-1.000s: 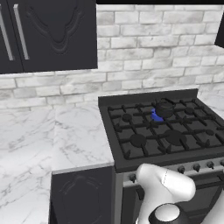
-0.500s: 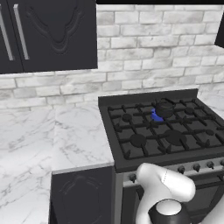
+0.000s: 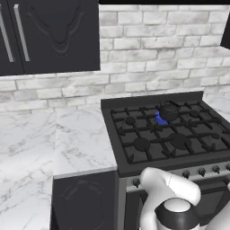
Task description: The kettle is done boiling. Turn off the stove, then wait for 300 timesteps before moving the kettle to the dining table.
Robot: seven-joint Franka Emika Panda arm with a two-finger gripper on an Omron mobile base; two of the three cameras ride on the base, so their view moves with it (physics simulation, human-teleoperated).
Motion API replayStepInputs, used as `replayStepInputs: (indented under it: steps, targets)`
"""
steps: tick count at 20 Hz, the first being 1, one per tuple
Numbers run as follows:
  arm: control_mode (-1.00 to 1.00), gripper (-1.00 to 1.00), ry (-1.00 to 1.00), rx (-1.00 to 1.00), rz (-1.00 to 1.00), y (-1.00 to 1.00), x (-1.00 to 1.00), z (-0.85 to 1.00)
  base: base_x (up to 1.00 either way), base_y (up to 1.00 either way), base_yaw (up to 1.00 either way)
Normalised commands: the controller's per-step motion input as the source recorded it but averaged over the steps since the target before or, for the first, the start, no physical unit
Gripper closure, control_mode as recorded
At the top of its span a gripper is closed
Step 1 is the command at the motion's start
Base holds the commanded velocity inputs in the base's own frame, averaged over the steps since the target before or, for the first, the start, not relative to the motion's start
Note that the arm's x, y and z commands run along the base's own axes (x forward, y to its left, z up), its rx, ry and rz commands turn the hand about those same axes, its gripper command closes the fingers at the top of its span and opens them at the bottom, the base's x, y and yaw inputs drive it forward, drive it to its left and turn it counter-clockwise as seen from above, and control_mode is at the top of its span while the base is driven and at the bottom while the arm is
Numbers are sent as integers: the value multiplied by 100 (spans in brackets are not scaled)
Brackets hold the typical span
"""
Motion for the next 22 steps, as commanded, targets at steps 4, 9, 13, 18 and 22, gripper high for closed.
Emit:
replayStepInputs:
  steps: [4,9,13,18,22]
  targets:
    - [-100,-100,0,5,-1,-10,1,-31,0,0,0]
    - [-100,-100,0,6,-2,-15,3,-24,0,0,0]
    - [-100,-100,0,6,-3,-11,12,-10,0,0,0]
    - [-100,-100,2,5,-6,-10,23,-7,0,0,0]
    - [-100,-100,2,6,-8,-9,20,-15,0,0,0]
